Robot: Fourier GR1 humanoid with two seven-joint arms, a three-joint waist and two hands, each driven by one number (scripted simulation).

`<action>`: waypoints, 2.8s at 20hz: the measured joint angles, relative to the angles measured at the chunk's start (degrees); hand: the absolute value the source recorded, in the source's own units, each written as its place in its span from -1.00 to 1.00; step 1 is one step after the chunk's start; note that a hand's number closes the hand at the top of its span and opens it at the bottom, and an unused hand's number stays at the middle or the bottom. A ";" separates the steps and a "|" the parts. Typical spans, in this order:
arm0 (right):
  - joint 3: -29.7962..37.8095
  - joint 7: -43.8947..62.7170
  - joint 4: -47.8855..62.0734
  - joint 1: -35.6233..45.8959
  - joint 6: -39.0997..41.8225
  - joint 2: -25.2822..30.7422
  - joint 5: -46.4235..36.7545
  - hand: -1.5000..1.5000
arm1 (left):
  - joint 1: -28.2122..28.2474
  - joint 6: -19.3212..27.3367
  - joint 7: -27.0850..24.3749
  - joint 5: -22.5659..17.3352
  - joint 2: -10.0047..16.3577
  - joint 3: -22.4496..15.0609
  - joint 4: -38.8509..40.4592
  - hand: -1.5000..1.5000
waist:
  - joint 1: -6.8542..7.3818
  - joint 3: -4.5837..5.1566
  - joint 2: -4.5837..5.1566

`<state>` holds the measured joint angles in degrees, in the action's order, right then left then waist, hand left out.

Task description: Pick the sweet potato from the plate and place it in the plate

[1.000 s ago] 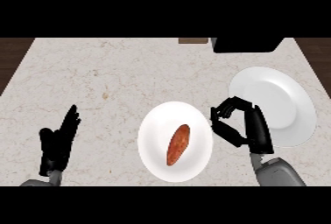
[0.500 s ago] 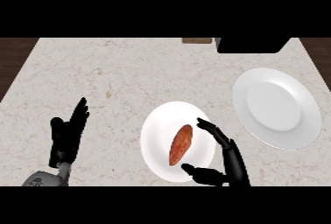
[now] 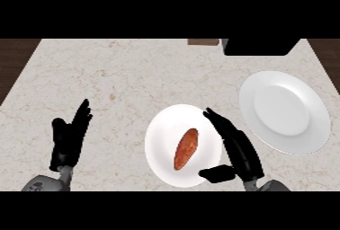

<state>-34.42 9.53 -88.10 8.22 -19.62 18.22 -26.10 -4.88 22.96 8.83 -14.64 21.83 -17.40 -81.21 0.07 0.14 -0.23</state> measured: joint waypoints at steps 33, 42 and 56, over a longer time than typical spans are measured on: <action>7.48 15.31 11.83 8.53 31.57 -15.92 -11.44 -1.00 | 1.46 -7.60 3.05 11.07 -8.28 9.30 -1.11 0.00 | 0.05 -0.14 0.22; 7.92 11.52 14.22 7.44 31.59 -17.16 -15.98 1.00 | 1.74 -10.15 2.93 13.12 -10.31 11.64 -0.93 0.00 | 0.00 -0.14 0.22; 11.27 -4.71 16.33 7.43 27.19 -8.79 -22.64 1.00 | 2.67 -11.01 2.97 15.64 -12.39 13.23 -1.90 0.00 | -0.04 -0.15 0.16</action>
<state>-23.14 4.82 -71.77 15.65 7.57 9.43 -48.74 -2.21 11.95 11.80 1.00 9.44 -4.17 -83.10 0.03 -0.01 -0.07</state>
